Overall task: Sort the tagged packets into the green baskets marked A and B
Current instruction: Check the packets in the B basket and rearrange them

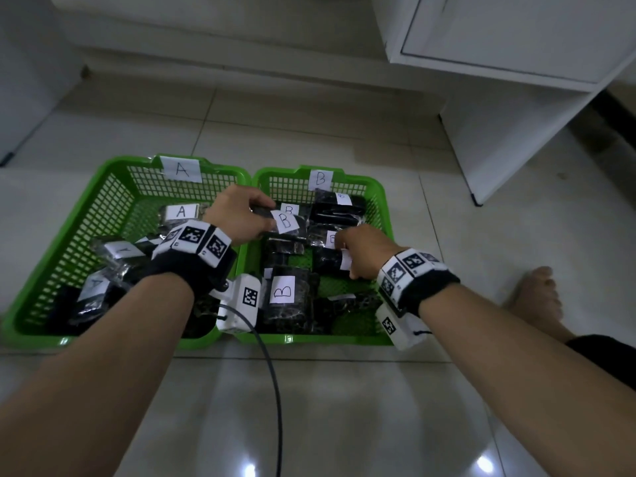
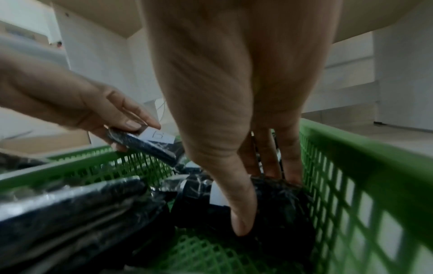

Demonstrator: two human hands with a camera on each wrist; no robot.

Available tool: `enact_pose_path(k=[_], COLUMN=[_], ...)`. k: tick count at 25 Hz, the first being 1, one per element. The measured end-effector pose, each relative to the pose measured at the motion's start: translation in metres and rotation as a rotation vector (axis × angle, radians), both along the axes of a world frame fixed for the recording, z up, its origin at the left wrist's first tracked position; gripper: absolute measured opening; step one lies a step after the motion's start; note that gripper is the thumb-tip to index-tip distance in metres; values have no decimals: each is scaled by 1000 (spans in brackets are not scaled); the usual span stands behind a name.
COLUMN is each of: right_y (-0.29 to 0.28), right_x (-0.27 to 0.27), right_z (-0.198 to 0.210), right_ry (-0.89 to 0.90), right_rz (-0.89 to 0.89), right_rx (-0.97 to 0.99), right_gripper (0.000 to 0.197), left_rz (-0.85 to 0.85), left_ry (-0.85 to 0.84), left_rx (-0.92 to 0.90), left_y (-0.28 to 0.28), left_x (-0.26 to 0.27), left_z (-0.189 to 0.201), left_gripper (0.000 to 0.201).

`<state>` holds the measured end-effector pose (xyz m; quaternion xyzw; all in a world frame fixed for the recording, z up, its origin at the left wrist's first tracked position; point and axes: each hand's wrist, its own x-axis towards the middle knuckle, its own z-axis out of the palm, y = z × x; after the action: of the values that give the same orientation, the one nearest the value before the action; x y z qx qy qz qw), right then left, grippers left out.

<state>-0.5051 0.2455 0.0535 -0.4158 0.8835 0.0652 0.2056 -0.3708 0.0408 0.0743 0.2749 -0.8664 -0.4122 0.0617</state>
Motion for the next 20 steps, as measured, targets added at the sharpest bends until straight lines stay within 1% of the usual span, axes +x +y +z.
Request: enact_pose_path(k=[4,7,8,11,13,15,17,19,20], right_y=[-6,0,4,15,19,16,10,6,6], right_x=[0,-4,-6,-11,-13,-10,-4,-2,-3], right_z=[-2,1,3,11,13,10,4,12,22], right_ry=[22,-8,-27,-77,-89,-85,-70,-76,-111], right_rz=[34,-26,-64,-174,-189,-148,-76,-33,-56], right_rx=[51,43,19,-78,-112,-73,3,37,4], right_gripper=[62,71,71,58,56,58,54,48,44], left_rz=[-5,6,7,8,6,21,33,21,13], left_ry=[-29,0,9,19,25,32,24,9,3], left_rx=[78,210,228,199,188,206,204,189,189], left_y=[-4,-8,-8,-10,-9,-9,-9,-8,-9], left_x=[1,2,3,4,5,5,7,7,8], left_z=[-4,-6,-7,-9,-9,-9,-10,-8,-8], left_gripper=[33,33,33,33,32,31,32,33,33])
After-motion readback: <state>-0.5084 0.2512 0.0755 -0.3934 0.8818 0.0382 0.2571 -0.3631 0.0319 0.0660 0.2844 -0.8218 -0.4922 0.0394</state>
